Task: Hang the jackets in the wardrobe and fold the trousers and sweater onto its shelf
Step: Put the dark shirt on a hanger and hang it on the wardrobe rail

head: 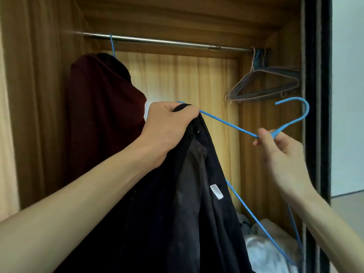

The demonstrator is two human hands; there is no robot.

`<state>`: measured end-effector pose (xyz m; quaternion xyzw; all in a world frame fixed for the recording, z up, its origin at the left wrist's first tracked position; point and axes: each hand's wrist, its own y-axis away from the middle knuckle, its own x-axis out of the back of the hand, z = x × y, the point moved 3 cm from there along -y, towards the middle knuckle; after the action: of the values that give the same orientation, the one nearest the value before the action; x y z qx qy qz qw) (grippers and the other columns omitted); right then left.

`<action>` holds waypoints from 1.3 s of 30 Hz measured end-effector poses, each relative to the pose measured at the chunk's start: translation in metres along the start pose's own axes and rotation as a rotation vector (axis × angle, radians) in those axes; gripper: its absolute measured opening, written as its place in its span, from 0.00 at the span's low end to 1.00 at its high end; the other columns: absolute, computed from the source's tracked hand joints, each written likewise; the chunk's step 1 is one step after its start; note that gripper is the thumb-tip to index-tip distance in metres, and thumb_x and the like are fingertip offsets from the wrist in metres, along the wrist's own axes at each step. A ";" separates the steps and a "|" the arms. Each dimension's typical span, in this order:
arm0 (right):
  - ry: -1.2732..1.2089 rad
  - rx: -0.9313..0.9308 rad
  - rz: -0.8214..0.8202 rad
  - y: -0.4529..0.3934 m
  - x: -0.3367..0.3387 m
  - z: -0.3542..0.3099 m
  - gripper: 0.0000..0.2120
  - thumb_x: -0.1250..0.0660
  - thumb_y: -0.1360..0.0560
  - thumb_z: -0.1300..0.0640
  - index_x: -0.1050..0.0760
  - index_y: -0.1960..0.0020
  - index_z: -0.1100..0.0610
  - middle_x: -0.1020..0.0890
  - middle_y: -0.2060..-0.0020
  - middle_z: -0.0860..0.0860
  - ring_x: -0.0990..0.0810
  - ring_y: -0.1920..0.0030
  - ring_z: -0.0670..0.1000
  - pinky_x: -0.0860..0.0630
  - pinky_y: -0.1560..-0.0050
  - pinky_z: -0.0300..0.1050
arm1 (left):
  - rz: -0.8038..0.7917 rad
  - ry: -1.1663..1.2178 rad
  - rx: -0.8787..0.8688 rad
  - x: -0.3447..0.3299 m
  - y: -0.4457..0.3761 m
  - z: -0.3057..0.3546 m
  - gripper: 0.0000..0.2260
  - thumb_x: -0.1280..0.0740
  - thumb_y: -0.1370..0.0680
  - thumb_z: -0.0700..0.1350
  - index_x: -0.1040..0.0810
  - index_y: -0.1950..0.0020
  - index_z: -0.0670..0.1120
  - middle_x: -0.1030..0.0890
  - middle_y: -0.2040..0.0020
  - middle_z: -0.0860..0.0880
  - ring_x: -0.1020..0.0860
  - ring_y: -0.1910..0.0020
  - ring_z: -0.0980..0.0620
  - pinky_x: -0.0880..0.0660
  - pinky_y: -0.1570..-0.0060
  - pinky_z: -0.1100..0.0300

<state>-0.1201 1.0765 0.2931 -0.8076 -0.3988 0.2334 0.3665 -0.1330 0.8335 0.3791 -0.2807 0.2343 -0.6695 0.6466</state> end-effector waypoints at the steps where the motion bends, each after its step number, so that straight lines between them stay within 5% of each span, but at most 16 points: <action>1: 0.005 0.001 0.010 0.010 0.014 -0.007 0.19 0.36 0.18 0.42 0.21 0.59 0.54 0.34 0.74 0.46 0.38 0.73 0.48 0.41 0.75 0.39 | -0.017 0.013 0.015 0.000 0.008 0.002 0.15 0.30 0.25 0.41 0.25 0.72 0.46 0.27 0.73 0.48 0.29 0.78 0.52 0.32 0.77 0.65; 6: 0.050 -0.068 0.056 0.062 0.074 -0.048 0.20 0.35 0.21 0.37 0.17 0.57 0.53 0.37 0.75 0.46 0.41 0.75 0.48 0.45 0.76 0.38 | -0.157 0.054 0.046 0.002 0.053 0.015 0.11 0.29 0.26 0.41 0.23 0.60 0.33 0.24 0.68 0.45 0.26 0.74 0.52 0.29 0.75 0.64; 10: 0.124 -0.144 0.119 0.118 0.113 -0.080 0.19 0.35 0.21 0.39 0.17 0.57 0.52 0.37 0.76 0.46 0.41 0.75 0.47 0.44 0.77 0.36 | -0.267 0.046 0.062 0.006 0.090 0.016 0.13 0.29 0.26 0.43 0.23 0.54 0.31 0.25 0.65 0.45 0.27 0.68 0.51 0.30 0.68 0.59; 15: 0.254 -0.229 0.154 0.198 0.149 -0.111 0.20 0.35 0.22 0.38 0.18 0.55 0.54 0.38 0.75 0.48 0.41 0.75 0.47 0.44 0.77 0.37 | -0.339 -0.143 -0.064 0.003 0.149 0.009 0.14 0.31 0.28 0.47 0.30 0.66 0.40 0.34 0.69 0.49 0.35 0.67 0.52 0.37 0.63 0.54; 21: 0.395 -0.317 0.158 0.269 0.182 -0.147 0.17 0.37 0.15 0.48 0.17 0.57 0.52 0.38 0.74 0.50 0.41 0.76 0.46 0.43 0.77 0.35 | -0.395 -0.382 -0.269 -0.022 0.213 0.005 0.15 0.33 0.27 0.50 0.37 0.66 0.47 0.39 0.74 0.51 0.41 0.70 0.50 0.40 0.70 0.56; 28: 0.513 -0.243 0.217 0.314 0.246 -0.208 0.23 0.34 0.20 0.34 0.18 0.52 0.55 0.37 0.75 0.48 0.40 0.76 0.47 0.41 0.77 0.32 | -0.438 -0.372 -0.291 -0.042 0.230 0.018 0.15 0.33 0.27 0.52 0.35 0.67 0.49 0.38 0.74 0.50 0.41 0.68 0.49 0.38 0.68 0.56; 31: 0.412 -0.345 0.283 0.328 0.283 -0.239 0.26 0.29 0.26 0.31 0.19 0.55 0.55 0.35 0.73 0.53 0.40 0.78 0.45 0.44 0.75 0.31 | -0.457 -0.393 -0.320 -0.051 0.229 0.024 0.15 0.31 0.27 0.52 0.35 0.66 0.47 0.37 0.74 0.51 0.41 0.70 0.50 0.38 0.69 0.57; 33: 0.411 -0.463 0.287 0.342 0.320 -0.253 0.27 0.28 0.26 0.30 0.19 0.52 0.56 0.27 0.70 0.54 0.30 0.77 0.44 0.36 0.75 0.31 | -0.471 -0.403 -0.325 -0.055 0.229 0.029 0.16 0.31 0.27 0.52 0.35 0.64 0.46 0.38 0.74 0.51 0.41 0.70 0.50 0.39 0.69 0.57; 36: 0.431 -0.562 0.229 0.360 0.344 -0.259 0.24 0.28 0.24 0.33 0.17 0.41 0.52 0.13 0.55 0.49 0.13 0.57 0.47 0.17 0.64 0.38 | -0.501 -0.407 -0.350 -0.064 0.235 0.039 0.18 0.30 0.27 0.52 0.35 0.67 0.46 0.38 0.74 0.50 0.41 0.71 0.50 0.40 0.70 0.57; 37: 0.436 -0.588 0.152 0.360 0.335 -0.261 0.23 0.28 0.25 0.32 0.16 0.44 0.50 0.14 0.57 0.53 0.13 0.60 0.50 0.17 0.68 0.40 | -0.508 -0.415 -0.365 -0.068 0.238 0.044 0.19 0.30 0.26 0.53 0.35 0.68 0.45 0.37 0.74 0.49 0.41 0.71 0.50 0.39 0.70 0.57; 39: 0.462 -0.657 0.001 0.352 0.308 -0.263 0.26 0.28 0.28 0.28 0.17 0.53 0.52 0.27 0.75 0.57 0.27 0.78 0.54 0.36 0.82 0.39 | -0.515 -0.443 -0.417 -0.076 0.247 0.056 0.22 0.29 0.26 0.55 0.34 0.68 0.44 0.35 0.74 0.48 0.37 0.70 0.46 0.38 0.70 0.57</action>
<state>0.3985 1.0753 0.1570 -0.9132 -0.3588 -0.0938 0.1687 0.0866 0.8991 0.2472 -0.5930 0.1419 -0.6710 0.4219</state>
